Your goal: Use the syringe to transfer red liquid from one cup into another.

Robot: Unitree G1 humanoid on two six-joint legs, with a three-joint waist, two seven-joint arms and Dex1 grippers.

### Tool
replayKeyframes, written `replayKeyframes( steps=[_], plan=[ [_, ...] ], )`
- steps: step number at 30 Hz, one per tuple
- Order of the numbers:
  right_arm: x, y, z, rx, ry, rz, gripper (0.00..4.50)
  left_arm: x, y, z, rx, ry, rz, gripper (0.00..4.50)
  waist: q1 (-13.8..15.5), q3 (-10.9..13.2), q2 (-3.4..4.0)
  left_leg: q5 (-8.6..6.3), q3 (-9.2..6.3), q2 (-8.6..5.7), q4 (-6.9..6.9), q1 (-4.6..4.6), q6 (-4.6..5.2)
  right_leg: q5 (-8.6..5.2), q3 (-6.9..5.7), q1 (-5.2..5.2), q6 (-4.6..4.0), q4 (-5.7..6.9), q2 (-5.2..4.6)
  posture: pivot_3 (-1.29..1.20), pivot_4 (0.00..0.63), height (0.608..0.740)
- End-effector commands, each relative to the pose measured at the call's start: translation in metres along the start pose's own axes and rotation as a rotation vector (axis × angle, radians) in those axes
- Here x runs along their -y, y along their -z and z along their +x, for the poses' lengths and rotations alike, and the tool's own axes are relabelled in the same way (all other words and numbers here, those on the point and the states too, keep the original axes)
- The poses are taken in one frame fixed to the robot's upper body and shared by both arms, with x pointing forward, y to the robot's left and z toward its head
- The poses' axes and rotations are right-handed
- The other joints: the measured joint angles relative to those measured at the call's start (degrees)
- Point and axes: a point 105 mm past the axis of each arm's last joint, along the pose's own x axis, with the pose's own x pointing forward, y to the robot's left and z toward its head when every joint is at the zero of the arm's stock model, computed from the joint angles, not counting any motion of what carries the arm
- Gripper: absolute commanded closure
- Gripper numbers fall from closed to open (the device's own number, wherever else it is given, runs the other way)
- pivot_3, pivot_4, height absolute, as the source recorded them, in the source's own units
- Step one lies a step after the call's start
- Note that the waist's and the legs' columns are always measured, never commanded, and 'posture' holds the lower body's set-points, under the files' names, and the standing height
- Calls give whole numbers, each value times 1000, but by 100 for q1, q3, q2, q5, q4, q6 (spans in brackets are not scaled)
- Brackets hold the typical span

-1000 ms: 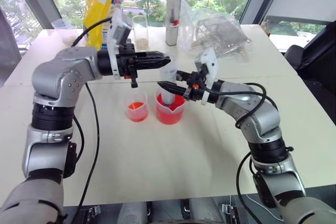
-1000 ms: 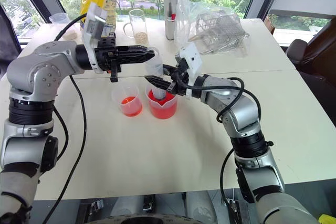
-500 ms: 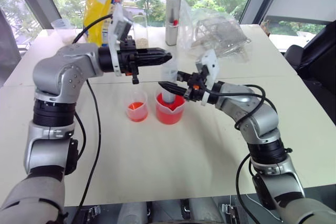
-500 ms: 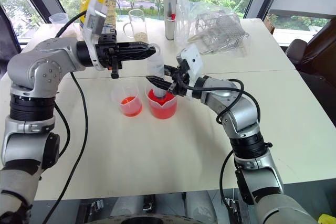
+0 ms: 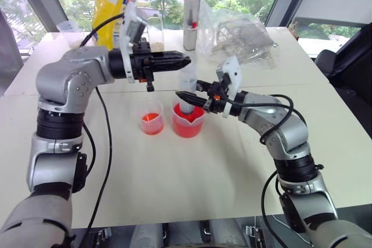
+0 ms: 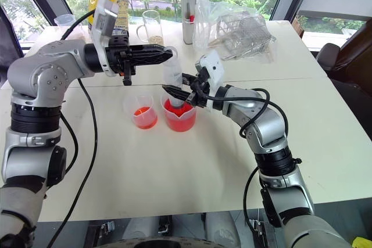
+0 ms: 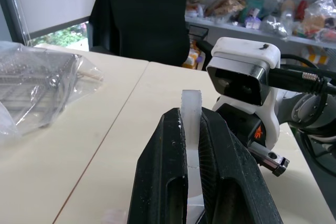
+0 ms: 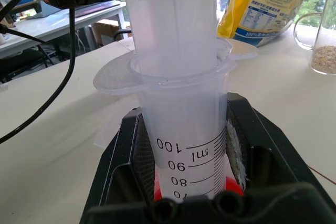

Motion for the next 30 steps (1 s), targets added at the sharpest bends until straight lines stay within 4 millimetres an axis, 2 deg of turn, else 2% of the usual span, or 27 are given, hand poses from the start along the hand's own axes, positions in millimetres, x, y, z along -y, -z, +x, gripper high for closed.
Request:
replayKeyframes(
  steps=[1,6,8,9,15,16,22,30],
  plan=[
    [-21,2,8,-14,-98,-7,3040,7,-39,-4,112,-2,126,4415,0,0,0,0,0,0,0,0,0,0,0,0,0,0,0,0,150,740],
    [-20,-9,7,5,-99,-36,3040,10,-25,-4,73,6,115,4415,-2,0,0,0,0,0,0,0,0,0,0,0,0,0,0,0,150,740],
    [-21,-13,7,10,-102,-49,3040,11,-20,-4,59,9,116,3646,-6,0,0,0,0,0,0,0,0,0,0,0,0,0,0,0,150,740],
    [-21,-15,7,13,-105,-58,3040,12,-19,-4,57,9,110,3407,-6,0,-1,0,0,1,0,0,0,0,0,0,0,0,0,0,150,740],
    [-26,-25,5,26,-122,-76,3040,15,-16,-9,61,-1,85,405,-4,1,1,0,0,1,0,0,0,0,1,-1,0,0,0,0,150,740],
    [-26,-26,4,26,-122,-77,3040,15,-17,-11,67,-6,78,16,-4,1,1,0,0,1,0,0,0,0,0,-1,0,0,0,0,150,740],
    [-18,-31,4,38,-96,-80,3040,16,-33,-35,117,-41,26,16,-32,1,1,0,0,3,-1,0,0,0,1,-5,0,1,1,0,150,740],
    [-7,-42,4,62,-65,-89,3040,21,-27,-67,57,-113,21,16,0,2,-1,0,0,2,-1,-1,0,0,0,-3,0,1,-2,0,150,740]
  ],
)
